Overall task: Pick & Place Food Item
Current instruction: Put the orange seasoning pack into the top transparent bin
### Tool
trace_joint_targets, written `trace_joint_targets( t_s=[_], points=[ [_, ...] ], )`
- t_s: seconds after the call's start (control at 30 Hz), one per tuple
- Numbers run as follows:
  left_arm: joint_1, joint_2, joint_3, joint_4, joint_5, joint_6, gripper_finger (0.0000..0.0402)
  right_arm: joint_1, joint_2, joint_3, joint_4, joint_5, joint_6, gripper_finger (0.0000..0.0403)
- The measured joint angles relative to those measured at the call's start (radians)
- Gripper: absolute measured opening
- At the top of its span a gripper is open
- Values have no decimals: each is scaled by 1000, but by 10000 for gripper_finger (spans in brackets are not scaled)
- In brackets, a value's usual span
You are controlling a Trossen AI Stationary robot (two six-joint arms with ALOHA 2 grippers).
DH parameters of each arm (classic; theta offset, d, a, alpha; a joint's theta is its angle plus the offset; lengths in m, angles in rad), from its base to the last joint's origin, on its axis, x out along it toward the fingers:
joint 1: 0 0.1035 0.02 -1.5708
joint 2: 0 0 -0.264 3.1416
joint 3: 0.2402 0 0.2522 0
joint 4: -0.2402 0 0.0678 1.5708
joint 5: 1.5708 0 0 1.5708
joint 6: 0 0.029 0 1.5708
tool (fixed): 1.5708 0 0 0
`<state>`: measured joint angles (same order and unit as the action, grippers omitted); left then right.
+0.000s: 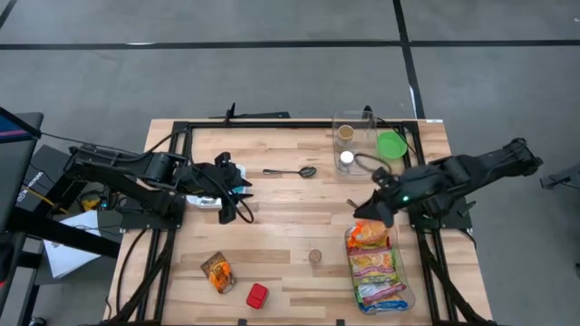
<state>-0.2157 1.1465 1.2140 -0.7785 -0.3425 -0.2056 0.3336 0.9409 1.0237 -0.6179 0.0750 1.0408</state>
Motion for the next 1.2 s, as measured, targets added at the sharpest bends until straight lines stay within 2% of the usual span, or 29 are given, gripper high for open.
trace_joint_targets(
  t_s=[0.23, 0.47, 0.53, 0.63, 0.8, 0.97, 1.2],
  points=[
    [-1, 0, 0, 38, 133, 49, 148, 0, -76, 0, 224, 4, -236, 128],
    [-20, 0, 0, 42, 164, -53, 203, -1, -135, 0, 249, -1, -293, 141],
    [-39, 0, 0, -13, 204, -115, 218, -1, -152, 0, 245, -22, -293, 143],
    [-86, 0, 0, -166, 322, -187, 229, 0, -176, 0, 222, -28, -293, 144],
    [-176, 40, -1, -284, 482, -169, 217, -1, -201, 0, 205, -29, -347, 141],
    [-220, 113, -1, -246, 543, -133, 209, -15, -213, 0, 202, -29, -388, 143],
    [-264, 280, -1, -120, 570, -22, 229, -12, -215, 0, 199, -29, -386, 140]
  ],
)
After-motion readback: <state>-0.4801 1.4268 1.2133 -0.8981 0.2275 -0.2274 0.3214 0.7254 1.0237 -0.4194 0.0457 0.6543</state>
